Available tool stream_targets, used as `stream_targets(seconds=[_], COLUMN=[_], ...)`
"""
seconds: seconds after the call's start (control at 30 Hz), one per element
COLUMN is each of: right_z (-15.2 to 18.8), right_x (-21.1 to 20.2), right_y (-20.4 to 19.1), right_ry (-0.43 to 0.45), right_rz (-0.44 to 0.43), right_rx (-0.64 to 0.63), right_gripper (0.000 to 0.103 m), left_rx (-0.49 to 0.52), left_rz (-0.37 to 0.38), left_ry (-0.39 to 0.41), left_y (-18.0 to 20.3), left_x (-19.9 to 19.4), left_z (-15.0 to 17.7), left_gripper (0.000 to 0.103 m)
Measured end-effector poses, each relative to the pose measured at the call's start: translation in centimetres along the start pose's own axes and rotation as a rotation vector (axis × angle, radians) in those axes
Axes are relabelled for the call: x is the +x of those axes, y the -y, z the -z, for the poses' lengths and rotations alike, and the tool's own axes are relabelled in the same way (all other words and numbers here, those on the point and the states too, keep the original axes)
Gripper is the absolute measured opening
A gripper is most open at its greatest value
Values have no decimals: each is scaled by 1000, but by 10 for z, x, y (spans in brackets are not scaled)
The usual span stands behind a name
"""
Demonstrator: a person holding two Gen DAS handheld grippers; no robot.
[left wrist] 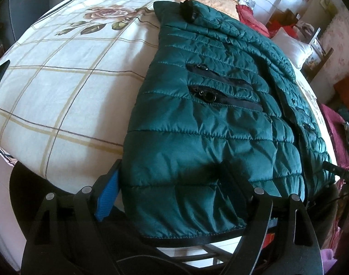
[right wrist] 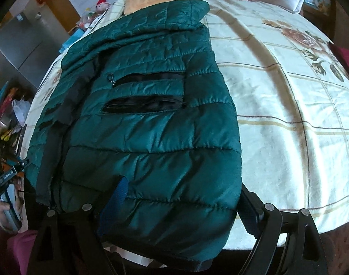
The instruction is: Fold large clothes
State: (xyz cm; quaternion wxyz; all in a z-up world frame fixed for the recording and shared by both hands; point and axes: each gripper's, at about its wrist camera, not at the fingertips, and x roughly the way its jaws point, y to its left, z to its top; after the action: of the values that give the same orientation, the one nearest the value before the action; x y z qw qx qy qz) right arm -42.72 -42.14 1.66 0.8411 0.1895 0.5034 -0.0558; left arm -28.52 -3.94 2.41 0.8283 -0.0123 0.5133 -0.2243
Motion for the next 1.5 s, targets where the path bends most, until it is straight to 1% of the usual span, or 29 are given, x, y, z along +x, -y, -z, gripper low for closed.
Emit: stream_targets(seconds=[0.13,0.23,0.27,0.3,0.37,0.4,0.53,0.57,0.6,0.67,0.77,0.83,0.87,0.9,0.97,1.0,1.03,1.07,1.1,1.13,1.2,1.23,1.4,1.5], right_z=[1,4,5,6,5,4,2,1,1,1,1,1,1,0,-1,-2,-3,-5,-8,-10,-17,-22,-41,-53], right_x=[6,4,3,1,-5,-7,-4,-2,0,3,7,5,1,-3,-9,-13,-16,-19,-24,-28,-37,-42,-58,-66], right_y=[2,0,-1,-3,-9,-11,-10,-9,-7,-4,-7,-9,-10,-10,-12,-12,-12,-13,-14,-14,-15,-16,-21,-22], right_ry=[-2,22,26,29,39,40,26,22,24,26,43,49,71,91,112,124,132,140,156,169,192,206,260,300], right_rz=[-22,-32,-35,-34,-16,-13,-21,-25,-36,-60,-57,-50,-43,-42,-44,-48,-53,-58,-63,-73,-104,-117,-143,-161], right_rx=[13,7,-2,-21,-75,-91,-102,-101,-90,-63,-63,-78,-79,-78,-86,-87,-88,-90,-93,-93,-85,-81,-86,-80], right_gripper=[87,86,77,60,48,45,45,47,53,61,61,54,42,32,25,23,22,21,21,20,20,20,20,20], left_rx=[14,19,19,19,21,23,24,25,26,39,58,72,72,69,70,69,67,64,56,49,29,26,45,26], left_rz=[-11,-16,-16,-16,-17,-18,-20,-19,-17,-12,-17,-19,-15,-8,4,7,12,16,22,29,55,63,82,110], left_ry=[0,-2,-3,-5,-4,-4,-2,-3,-4,-6,-11,-21,-24,-25,-17,-12,-6,-2,3,9,24,31,87,129], left_y=[2,3,3,3,3,4,4,4,4,5,8,10,9,8,8,8,7,7,5,3,-1,-2,3,3], left_x=[0,0,1,1,1,1,1,1,1,2,4,5,5,4,2,0,-2,-4,-7,-9,-17,-21,-40,-52], left_z=[1,1,0,0,1,1,1,1,1,1,1,0,0,0,0,0,0,-1,-3,-4,-10,-12,-23,-36], left_gripper=[83,83,83,83,83,84,84,84,85,88,90,90,90,90,75,61,50,44,33,25,18,17,15,14])
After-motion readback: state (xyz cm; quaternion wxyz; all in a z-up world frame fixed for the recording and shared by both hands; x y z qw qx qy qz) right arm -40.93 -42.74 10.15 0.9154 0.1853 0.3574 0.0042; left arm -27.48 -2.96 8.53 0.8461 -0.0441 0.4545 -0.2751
